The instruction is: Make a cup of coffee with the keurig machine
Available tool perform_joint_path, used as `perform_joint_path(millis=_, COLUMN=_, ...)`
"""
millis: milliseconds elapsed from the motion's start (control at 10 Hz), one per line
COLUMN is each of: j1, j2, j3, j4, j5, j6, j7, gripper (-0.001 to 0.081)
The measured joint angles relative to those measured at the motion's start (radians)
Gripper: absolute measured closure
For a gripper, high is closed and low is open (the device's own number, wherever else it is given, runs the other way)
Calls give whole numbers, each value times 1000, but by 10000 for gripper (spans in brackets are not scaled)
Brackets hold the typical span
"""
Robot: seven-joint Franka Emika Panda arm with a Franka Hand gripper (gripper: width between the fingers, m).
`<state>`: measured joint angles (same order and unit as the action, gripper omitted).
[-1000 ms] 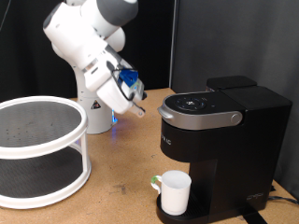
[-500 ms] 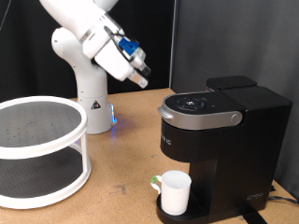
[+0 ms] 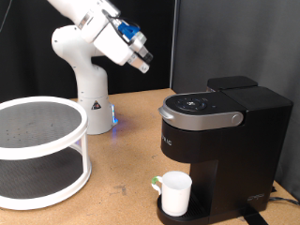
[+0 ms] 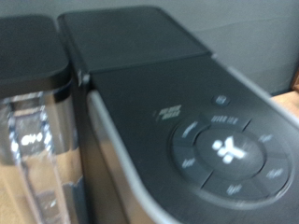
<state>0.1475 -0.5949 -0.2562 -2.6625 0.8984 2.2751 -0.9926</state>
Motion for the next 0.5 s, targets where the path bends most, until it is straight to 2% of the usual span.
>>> perform_joint_path(millis=200, j1=13, j2=22, j3=19, j4=63, j5=-18, j6=-25, j7=58, gripper=1)
perform_joint_path(millis=300, j1=12, j2=38, j3=38, j4=100, j5=-69, j6=-44, j7=105, gripper=1)
perform_joint_path(millis=500, j1=3, j2=86, j3=91, j4=185, j5=-248, j6=-112, j7=242, gripper=1)
